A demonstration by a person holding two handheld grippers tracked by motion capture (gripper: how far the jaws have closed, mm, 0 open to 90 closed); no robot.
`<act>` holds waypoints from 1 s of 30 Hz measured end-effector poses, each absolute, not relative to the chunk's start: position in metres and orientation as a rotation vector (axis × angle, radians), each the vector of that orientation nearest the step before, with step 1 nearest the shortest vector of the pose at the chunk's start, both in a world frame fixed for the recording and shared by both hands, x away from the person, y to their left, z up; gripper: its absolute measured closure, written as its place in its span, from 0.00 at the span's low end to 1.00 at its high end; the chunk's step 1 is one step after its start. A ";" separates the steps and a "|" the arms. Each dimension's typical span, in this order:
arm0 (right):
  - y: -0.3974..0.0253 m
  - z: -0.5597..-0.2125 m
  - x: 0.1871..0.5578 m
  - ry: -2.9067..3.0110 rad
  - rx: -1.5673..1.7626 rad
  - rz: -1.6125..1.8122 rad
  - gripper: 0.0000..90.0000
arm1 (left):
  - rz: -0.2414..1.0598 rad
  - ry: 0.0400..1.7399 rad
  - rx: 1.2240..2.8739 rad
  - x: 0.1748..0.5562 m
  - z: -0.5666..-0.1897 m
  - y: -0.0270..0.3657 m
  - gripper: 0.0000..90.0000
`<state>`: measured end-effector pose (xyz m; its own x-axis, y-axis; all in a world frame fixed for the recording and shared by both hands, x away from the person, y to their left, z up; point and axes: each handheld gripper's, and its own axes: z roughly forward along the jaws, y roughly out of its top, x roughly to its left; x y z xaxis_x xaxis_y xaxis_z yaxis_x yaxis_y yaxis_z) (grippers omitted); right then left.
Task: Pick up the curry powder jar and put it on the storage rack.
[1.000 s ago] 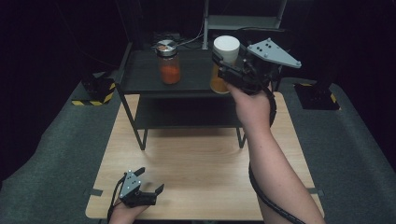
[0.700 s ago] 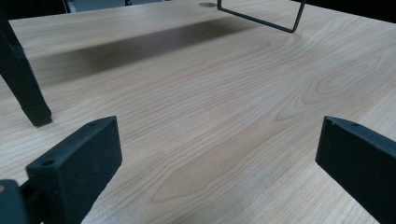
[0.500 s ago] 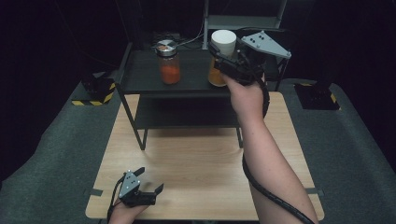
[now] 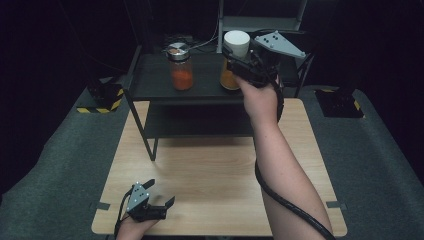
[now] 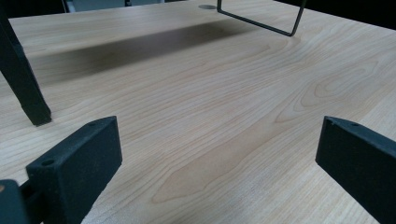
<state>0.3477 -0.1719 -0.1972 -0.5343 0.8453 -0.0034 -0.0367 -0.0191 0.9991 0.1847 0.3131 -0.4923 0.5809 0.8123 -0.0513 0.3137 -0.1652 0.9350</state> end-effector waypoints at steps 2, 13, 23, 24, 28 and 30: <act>-0.172 -0.198 0.349 1.571 0.867 1.634 0.37 | 0.579 0.935 1.738 0.185 -0.492 0.313 0.01; -0.172 -0.200 0.351 1.570 0.869 1.634 0.37 | 0.578 0.932 1.737 0.185 -0.493 0.314 0.01; -0.171 -0.200 0.352 1.568 0.867 1.633 0.37 | 0.579 0.928 1.741 0.185 -0.492 0.314 0.01; -0.171 -0.201 0.352 1.568 0.867 1.633 0.37 | 0.579 0.928 1.741 0.185 -0.492 0.314 0.01; -0.171 -0.200 0.351 1.567 0.871 1.633 0.37 | 0.579 0.926 1.741 0.185 -0.492 0.313 0.01; -0.172 -0.200 0.352 1.572 0.871 1.639 0.36 | 0.581 0.924 1.742 0.185 -0.492 0.314 0.01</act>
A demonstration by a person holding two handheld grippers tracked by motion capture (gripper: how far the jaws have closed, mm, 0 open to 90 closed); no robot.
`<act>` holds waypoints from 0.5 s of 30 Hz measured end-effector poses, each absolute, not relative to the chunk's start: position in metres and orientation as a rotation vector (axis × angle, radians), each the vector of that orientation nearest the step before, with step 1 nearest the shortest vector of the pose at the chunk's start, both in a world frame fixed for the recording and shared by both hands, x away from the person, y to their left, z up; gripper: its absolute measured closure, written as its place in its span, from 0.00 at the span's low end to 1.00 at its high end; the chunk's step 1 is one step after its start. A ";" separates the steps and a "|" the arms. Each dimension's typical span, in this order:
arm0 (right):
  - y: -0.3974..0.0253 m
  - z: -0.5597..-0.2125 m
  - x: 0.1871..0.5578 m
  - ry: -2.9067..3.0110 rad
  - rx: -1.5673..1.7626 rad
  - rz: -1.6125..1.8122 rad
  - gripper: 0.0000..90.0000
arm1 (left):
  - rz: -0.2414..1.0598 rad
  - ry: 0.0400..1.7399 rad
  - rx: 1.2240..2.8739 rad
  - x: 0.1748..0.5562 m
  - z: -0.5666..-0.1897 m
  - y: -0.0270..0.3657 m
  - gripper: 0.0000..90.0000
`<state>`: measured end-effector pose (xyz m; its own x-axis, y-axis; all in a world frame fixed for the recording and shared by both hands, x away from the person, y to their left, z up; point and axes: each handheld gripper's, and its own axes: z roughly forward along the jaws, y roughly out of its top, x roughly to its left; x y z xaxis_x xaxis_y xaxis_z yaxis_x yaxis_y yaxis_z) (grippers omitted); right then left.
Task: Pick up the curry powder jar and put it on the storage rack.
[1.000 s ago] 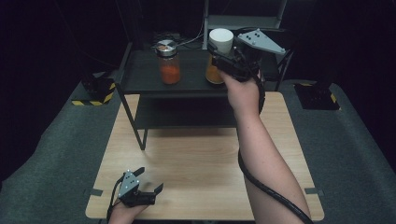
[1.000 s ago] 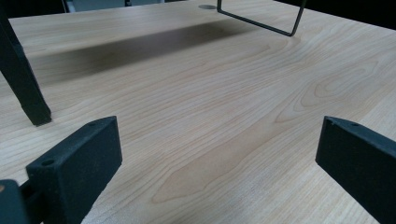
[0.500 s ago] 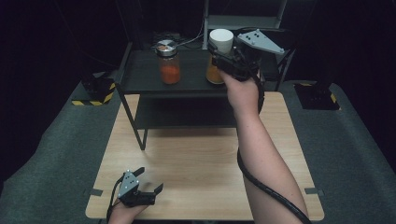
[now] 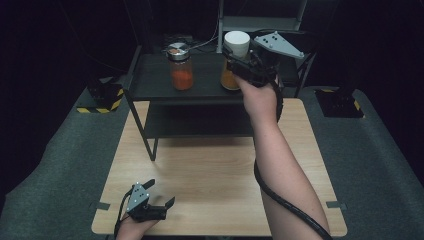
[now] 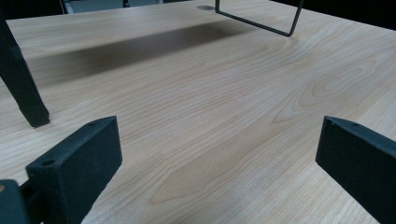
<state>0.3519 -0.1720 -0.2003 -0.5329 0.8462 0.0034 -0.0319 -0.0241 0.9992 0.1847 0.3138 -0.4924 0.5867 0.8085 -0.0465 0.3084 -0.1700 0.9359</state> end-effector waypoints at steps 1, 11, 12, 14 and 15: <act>-0.173 -0.200 0.352 1.575 0.871 1.641 0.36 | 0.581 0.923 1.742 0.185 -0.492 0.314 0.01; -0.173 -0.202 0.346 1.559 0.882 1.649 0.18 | 0.585 0.922 1.742 0.184 -0.493 0.313 0.01; -0.173 -0.202 0.346 1.559 0.882 1.649 0.18 | 0.585 0.922 1.742 0.184 -0.493 0.313 0.01; -0.173 -0.202 0.343 1.560 0.884 1.655 0.08 | 0.586 0.920 1.742 0.184 -0.493 0.313 0.01; -0.173 -0.202 0.342 1.557 0.889 1.662 0.04 | 0.586 0.920 1.742 0.184 -0.493 0.313 0.01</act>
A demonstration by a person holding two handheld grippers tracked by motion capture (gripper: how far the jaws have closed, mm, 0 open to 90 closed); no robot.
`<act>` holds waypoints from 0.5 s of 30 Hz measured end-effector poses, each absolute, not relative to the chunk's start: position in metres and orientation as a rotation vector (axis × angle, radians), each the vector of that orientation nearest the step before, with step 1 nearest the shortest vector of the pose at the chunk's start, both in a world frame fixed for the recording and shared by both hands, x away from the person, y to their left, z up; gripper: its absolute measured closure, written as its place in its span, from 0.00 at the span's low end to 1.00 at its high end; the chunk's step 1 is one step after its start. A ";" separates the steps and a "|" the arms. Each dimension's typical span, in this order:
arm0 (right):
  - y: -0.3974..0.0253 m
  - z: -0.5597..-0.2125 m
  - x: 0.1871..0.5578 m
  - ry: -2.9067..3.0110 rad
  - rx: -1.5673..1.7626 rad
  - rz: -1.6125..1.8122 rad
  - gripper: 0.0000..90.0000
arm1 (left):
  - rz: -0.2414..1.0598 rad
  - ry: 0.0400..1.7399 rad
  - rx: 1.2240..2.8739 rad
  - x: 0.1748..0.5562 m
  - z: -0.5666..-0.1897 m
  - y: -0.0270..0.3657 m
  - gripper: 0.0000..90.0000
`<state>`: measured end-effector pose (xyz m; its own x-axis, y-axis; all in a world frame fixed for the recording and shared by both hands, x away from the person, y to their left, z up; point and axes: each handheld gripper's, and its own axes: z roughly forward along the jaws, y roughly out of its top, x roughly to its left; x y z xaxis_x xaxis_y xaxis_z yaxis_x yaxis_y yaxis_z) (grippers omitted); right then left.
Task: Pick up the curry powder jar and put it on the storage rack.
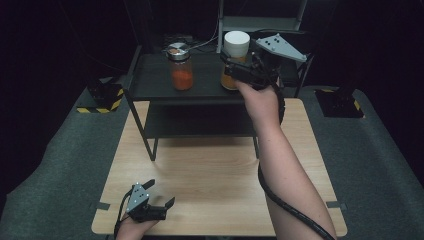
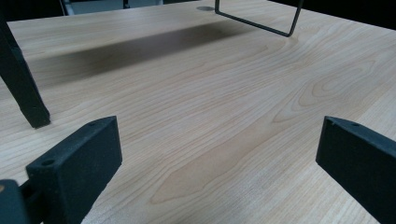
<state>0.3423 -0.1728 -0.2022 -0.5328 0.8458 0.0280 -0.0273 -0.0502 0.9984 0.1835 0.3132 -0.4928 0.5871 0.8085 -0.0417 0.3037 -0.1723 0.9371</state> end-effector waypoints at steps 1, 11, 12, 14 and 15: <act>-0.172 -0.203 0.341 1.553 0.896 1.667 0.00 | 0.588 0.920 1.743 0.183 -0.493 0.313 0.01; -0.171 -0.209 0.328 1.574 0.864 1.666 0.00 | 0.598 0.918 1.743 0.182 -0.493 0.312 0.01; -0.171 -0.209 0.328 1.574 0.864 1.666 0.00 | 0.598 0.918 1.743 0.182 -0.493 0.312 0.00; -0.172 -0.212 0.325 1.575 0.861 1.667 0.00 | 0.601 0.916 1.747 0.181 -0.493 0.311 0.00; -0.172 -0.212 0.324 1.576 0.861 1.668 0.00 | 0.600 0.917 1.748 0.182 -0.493 0.311 0.00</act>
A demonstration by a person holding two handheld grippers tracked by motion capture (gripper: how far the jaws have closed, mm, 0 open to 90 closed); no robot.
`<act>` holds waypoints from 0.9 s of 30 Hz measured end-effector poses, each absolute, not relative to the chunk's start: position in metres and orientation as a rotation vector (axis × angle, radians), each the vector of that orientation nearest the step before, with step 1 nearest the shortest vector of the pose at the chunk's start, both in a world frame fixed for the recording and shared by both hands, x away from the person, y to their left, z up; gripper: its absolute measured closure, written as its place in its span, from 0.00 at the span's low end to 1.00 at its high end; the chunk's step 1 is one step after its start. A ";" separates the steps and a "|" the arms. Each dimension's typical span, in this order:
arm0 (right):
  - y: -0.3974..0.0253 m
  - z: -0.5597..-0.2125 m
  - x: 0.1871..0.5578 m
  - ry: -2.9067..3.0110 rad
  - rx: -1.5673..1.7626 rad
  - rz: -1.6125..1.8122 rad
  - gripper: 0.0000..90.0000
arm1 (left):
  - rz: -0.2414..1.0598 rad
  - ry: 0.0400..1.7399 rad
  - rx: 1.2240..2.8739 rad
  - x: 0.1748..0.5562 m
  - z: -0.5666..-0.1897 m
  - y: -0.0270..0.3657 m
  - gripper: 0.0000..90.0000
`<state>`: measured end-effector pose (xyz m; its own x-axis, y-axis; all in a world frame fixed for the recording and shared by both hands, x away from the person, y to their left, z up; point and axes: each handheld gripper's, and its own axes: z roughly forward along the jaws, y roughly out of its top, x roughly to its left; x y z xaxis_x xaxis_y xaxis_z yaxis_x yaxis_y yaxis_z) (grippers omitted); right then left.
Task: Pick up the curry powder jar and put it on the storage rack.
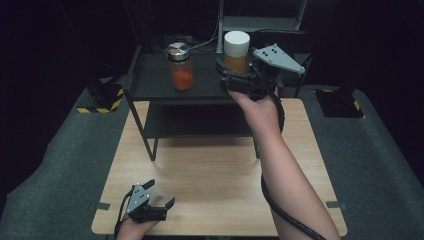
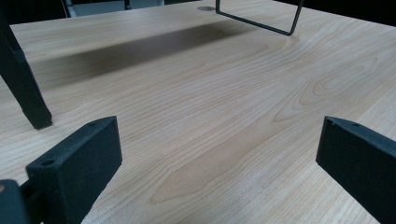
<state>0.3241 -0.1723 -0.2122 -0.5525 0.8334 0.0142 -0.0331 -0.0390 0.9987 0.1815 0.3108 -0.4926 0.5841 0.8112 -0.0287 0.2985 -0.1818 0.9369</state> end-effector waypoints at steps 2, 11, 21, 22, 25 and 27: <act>-0.173 -0.213 0.322 1.580 0.858 1.670 0.00 | 0.602 0.917 1.750 0.182 -0.492 0.311 0.00; -0.177 -0.221 0.315 1.585 0.836 1.676 0.00 | 0.607 0.918 1.753 0.181 -0.492 0.309 0.01; -0.183 -0.233 0.305 1.593 0.828 1.670 0.00 | 0.608 0.917 1.757 0.181 -0.492 0.309 0.01; -0.183 -0.235 0.304 1.590 0.828 1.670 0.00 | 0.609 0.916 1.758 0.181 -0.492 0.309 0.01; -0.186 -0.241 0.300 1.599 0.819 1.667 0.00 | 0.610 0.916 1.760 0.181 -0.491 0.308 0.01; -0.186 -0.242 0.299 1.602 0.817 1.665 0.00 | 0.609 0.917 1.759 0.181 -0.491 0.308 0.01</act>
<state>0.2992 -0.1863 -0.2418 -0.5736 0.8190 -0.0154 -0.0468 -0.0140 0.9988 0.1812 0.3084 -0.4915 0.5827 0.8125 -0.0179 0.2987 -0.1937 0.9345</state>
